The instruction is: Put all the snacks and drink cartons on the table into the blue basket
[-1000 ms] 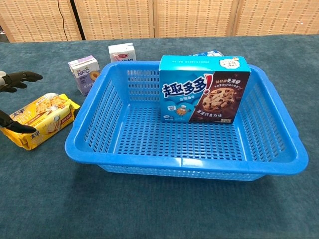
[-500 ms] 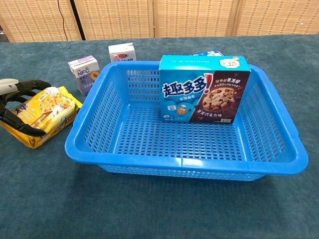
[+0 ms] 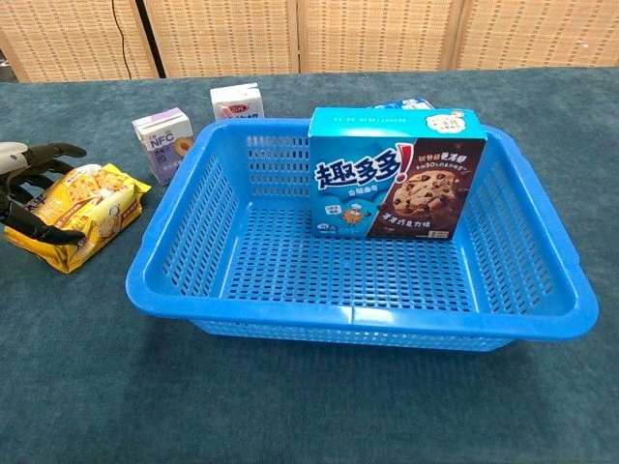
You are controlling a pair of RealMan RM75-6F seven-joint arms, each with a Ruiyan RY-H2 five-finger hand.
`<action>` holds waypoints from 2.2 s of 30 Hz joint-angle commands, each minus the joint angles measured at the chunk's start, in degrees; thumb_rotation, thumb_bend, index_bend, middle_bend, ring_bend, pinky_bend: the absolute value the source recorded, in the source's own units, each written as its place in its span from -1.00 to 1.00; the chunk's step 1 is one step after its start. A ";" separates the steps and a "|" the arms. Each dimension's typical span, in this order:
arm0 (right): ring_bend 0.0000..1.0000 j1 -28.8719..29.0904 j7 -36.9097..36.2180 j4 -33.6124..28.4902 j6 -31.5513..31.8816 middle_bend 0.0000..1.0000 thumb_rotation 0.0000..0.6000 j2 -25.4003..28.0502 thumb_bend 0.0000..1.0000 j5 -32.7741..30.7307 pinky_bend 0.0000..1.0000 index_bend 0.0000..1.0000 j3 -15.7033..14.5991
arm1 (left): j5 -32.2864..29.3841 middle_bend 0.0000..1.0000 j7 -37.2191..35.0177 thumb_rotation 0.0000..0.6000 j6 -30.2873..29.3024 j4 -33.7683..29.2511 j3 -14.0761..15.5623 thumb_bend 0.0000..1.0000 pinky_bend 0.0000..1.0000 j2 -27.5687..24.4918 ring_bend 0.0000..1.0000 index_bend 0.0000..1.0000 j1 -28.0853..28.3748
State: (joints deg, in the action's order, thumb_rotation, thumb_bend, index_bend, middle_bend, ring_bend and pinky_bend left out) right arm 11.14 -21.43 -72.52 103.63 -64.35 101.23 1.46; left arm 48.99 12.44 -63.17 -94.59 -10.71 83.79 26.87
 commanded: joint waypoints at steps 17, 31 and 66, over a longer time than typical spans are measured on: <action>-1.00 -0.35 -0.35 -0.39 -0.27 -1.00 1.00 -0.12 -1.00 -0.17 -1.00 -1.00 0.72 | 33.13 -0.43 -27.23 1.00 -11.20 -10.72 1.08 -0.17 0.03 -18.23 -0.31 -0.51 -8.35; -1.00 -0.09 1.05 -1.03 -2.19 -1.00 1.00 -0.54 -1.00 -0.88 -1.00 -1.00 1.10 | 61.17 -0.40 -41.94 1.00 -10.87 -10.26 3.01 -0.15 0.03 -28.78 -0.28 -0.48 1.46; -1.00 -0.09 -1.21 0.33 -4.71 -1.00 1.00 -0.81 -1.00 -4.42 -1.00 -1.00 3.02 | 26.72 -1.00 18.82 1.00 25.51 -7.53 -3.42 -0.31 -0.92 5.33 -1.00 -1.00 27.33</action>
State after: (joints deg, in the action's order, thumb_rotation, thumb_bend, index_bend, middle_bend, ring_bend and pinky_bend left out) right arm 11.02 -22.54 -72.26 99.02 -65.15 96.92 4.42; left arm 79.16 28.45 -38.84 -103.12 -14.31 87.83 52.41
